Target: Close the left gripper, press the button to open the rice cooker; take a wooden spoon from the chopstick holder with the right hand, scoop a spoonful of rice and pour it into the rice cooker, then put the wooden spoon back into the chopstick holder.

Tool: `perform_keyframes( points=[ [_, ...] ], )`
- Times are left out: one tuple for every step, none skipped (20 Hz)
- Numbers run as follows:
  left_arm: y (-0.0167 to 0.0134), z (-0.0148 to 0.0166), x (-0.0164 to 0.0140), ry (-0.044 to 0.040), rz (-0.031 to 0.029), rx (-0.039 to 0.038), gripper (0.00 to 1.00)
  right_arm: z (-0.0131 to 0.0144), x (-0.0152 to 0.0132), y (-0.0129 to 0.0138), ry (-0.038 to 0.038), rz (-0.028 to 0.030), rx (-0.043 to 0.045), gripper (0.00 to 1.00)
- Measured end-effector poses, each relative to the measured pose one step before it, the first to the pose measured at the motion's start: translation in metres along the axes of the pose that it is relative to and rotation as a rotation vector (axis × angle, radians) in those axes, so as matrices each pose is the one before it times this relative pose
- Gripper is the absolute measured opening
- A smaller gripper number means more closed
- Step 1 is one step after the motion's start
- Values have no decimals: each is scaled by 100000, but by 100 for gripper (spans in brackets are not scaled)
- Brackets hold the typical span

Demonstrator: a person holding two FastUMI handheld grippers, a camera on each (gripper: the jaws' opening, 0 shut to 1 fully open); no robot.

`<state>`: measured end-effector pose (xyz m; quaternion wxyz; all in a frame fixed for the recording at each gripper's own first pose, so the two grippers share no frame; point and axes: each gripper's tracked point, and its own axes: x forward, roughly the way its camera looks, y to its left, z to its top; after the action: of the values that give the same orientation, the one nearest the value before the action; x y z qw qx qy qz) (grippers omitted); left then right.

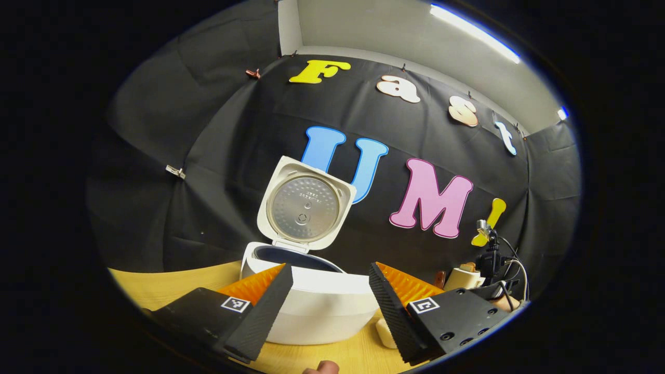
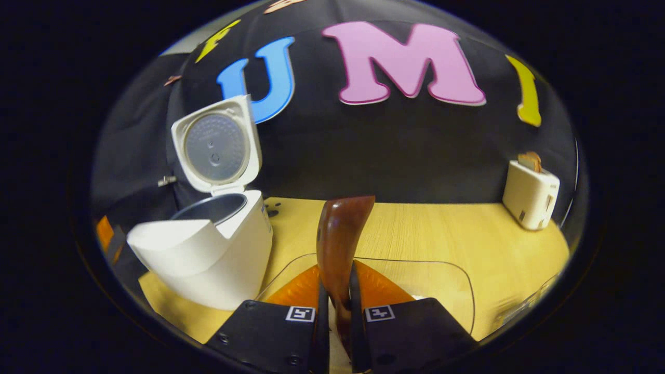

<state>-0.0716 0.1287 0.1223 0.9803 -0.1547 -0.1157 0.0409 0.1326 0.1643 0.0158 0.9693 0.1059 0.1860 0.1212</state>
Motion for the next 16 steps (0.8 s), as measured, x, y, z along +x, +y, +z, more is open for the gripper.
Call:
perform_keyframes(
  points=[
    [-18,67,19,-132,-169,-60,95,230,27,-683,275,388,9442,20],
    [23,-28,-3,20,11,-45,95,46,-129,-485,569,858,8760,20],
    [50,68,-13,106,191,36,95,202,-111,-543,23,897,6744,20],
    [77,-24,-22,-4,42,-6,95,252,-119,-475,-770,400,4912,20],
    [-11,-18,11,28,39,-50,95,398,-67,-202,-919,252,4459,20],
    [41,35,22,12,139,-4,95,434,-188,-154,-952,-9,3650,20],
    [75,11,33,30,61,-23,95,426,-162,-277,-1052,362,3014,20],
    [39,-120,-3,64,18,-36,95,504,-131,72,-1324,397,2613,20],
    [23,89,-76,51,22,18,96,473,-152,219,-1350,541,2135,20],
    [53,-21,30,0,44,18,95,501,-166,273,-1342,466,1180,20],
    [13,70,-16,-104,75,-38,95,678,-134,241,-1667,291,785,20],
    [61,-54,-1,26,56,-81,95,516,-138,197,-1390,-133,680,20],
    [39,45,0,25,32,-46,95,550,-194,274,-1209,127,731,20],
    [17,-68,11,114,12,23,95,586,-100,380,-1118,225,589,20],
    [62,34,2,245,97,9,95,526,-112,415,-883,349,364,20],
    [17,-103,21,317,-21,70,95,506,-81,533,-979,261,-19,20]
  ],
)
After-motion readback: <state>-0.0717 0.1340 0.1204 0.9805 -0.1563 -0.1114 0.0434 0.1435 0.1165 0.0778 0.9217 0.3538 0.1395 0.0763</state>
